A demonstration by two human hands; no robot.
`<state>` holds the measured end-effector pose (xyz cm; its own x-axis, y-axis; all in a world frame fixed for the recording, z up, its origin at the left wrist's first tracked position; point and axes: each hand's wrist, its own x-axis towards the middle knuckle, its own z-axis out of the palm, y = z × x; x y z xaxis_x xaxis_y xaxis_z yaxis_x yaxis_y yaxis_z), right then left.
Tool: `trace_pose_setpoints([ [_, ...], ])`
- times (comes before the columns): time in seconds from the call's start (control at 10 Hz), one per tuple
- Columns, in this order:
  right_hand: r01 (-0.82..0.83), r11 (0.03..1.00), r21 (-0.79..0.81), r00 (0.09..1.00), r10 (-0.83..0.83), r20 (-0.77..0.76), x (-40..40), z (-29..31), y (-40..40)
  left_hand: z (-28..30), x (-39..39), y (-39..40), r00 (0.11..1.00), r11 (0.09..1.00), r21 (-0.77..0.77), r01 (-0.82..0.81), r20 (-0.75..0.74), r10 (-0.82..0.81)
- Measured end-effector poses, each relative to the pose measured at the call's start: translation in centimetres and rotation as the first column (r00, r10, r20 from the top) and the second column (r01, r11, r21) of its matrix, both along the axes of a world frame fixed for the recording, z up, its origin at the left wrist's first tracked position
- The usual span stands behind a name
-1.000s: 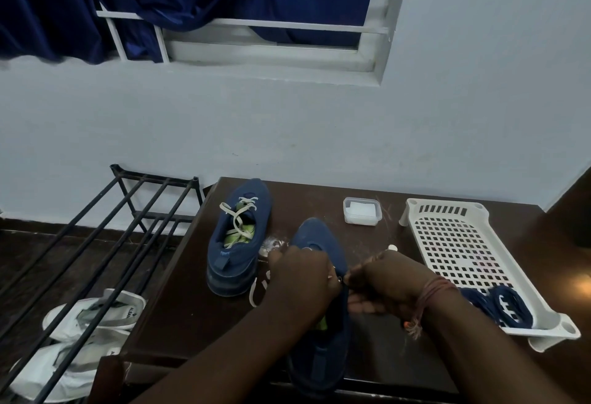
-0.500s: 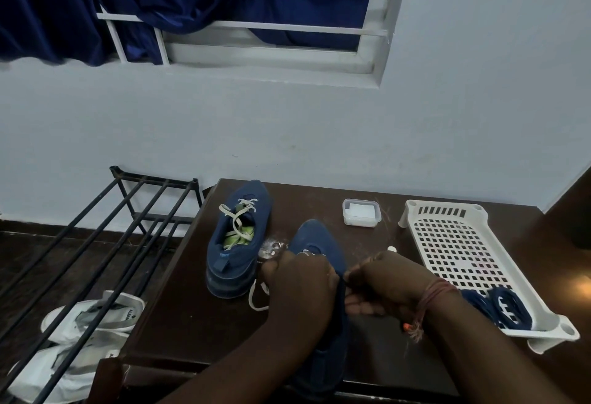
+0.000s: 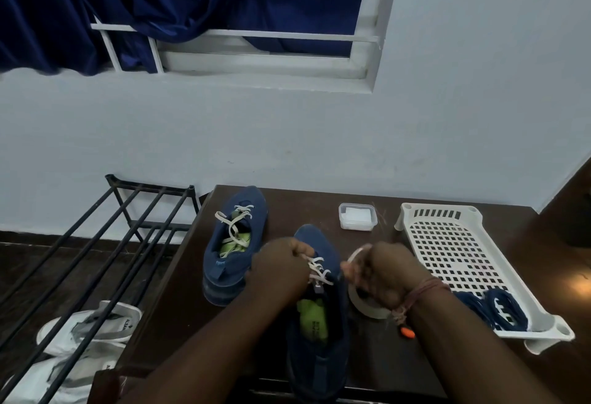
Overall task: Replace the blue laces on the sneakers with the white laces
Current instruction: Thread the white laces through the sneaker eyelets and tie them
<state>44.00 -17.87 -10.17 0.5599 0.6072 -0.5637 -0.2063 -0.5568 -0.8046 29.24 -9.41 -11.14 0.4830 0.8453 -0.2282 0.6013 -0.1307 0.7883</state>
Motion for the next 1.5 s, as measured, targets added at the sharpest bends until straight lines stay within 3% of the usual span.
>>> trace_pose_setpoints([
  [0.1, 0.223, 0.919, 0.325, 0.865, -0.34, 0.368, 1.2, 1.2, 0.2, 0.8, -0.9, 2.0, 1.0, 1.0, -0.002, -0.003, -0.013, 0.003],
  [0.2, 0.201, 0.868, 0.455, 0.741, -0.438, 0.509, 1.5, 0.6, -1.0, 0.6, -1.9, 3.7, 0.993, 0.997, -0.026, 0.066, -0.092, -0.068],
  [0.3, -0.245, 0.969, -0.002, 0.753, 0.192, 0.63, 0.8, -0.6, -1.5, 0.7, -2.2, 3.4, 0.938, 0.971, -0.05, 0.233, -0.253, -0.238],
  [0.4, -0.471, 0.849, -0.241, 0.657, 0.519, 0.546, -0.3, -1.4, -1.6, 0.9, -1.9, 2.7, 0.866, 0.936, -0.071, 0.346, -0.361, -0.347],
  [0.5, -0.371, 0.925, -0.08, 0.807, 0.364, 0.466, -0.3, -0.8, -1.2, 0.7, -1.7, 2.7, 0.847, 0.933, -0.025, 0.359, -0.411, -0.337],
  [0.6, 0.143, 0.922, 0.36, 0.986, -0.099, -0.137, 0.6, 1.0, -0.9, 0.4, -1.7, 2.5, 0.81, 0.925, 0.003, 0.379, -0.483, -0.331],
  [0.7, 0.219, 0.906, 0.363, 0.973, -0.176, -0.149, 2.0, 1.2, -1.3, 1.1, -1.7, 2.0, 0.849, 0.958, -0.035, 0.285, -0.455, -0.269],
  [0.8, -0.23, 0.972, 0.048, 0.84, 0.173, 0.514, 1.7, -0.3, -1.7, 2.5, -1.8, 1.5, 0.775, 0.895, -0.007, 0.445, -0.498, -0.389],
  [0.9, -0.554, 0.772, -0.311, 0.407, 0.577, 0.708, 0.7, -1.2, -1.4, 1.9, -2.0, 2.4, 0.901, 0.951, 0.005, 0.309, -0.323, -0.291],
  [1.0, -0.637, 0.589, -0.498, 0.166, 0.735, 0.658, -0.7, -0.3, -1.1, 1.6, -2.3, 3.1, 0.918, 0.95, -0.026, 0.312, -0.252, -0.308],
  [1.1, -0.571, 0.699, -0.432, 0.324, 0.674, 0.663, -0.4, -0.4, -1.3, 1.6, -2.8, 3.4, 0.906, 0.943, 0.001, 0.331, -0.281, -0.318],
  [1.2, -0.473, 0.776, -0.417, 0.407, 0.613, 0.678, -0.1, -0.2, -1.8, 1.3, -2.8, 4.1, 0.891, 0.953, 0.041, 0.299, -0.369, -0.264],
  [1.3, -0.371, 0.792, -0.485, 0.311, 0.598, 0.739, -0.2, -0.2, -1.6, 0.8, -3.1, 4.5, 0.907, 0.976, 0.088, 0.197, -0.393, -0.148],
  [1.4, -0.341, 0.833, -0.436, 0.419, 0.55, 0.723, -0.6, -0.4, -1.6, 0.3, -3.6, 4.1, 0.919, 0.98, 0.114, 0.162, -0.378, -0.108],
  [1.5, -0.384, 0.869, -0.311, 0.609, 0.492, 0.623, -0.6, 0.0, -2.1, 1.6, -4.7, 3.5, 0.943, 0.99, 0.036, 0.136, -0.311, -0.118],
])
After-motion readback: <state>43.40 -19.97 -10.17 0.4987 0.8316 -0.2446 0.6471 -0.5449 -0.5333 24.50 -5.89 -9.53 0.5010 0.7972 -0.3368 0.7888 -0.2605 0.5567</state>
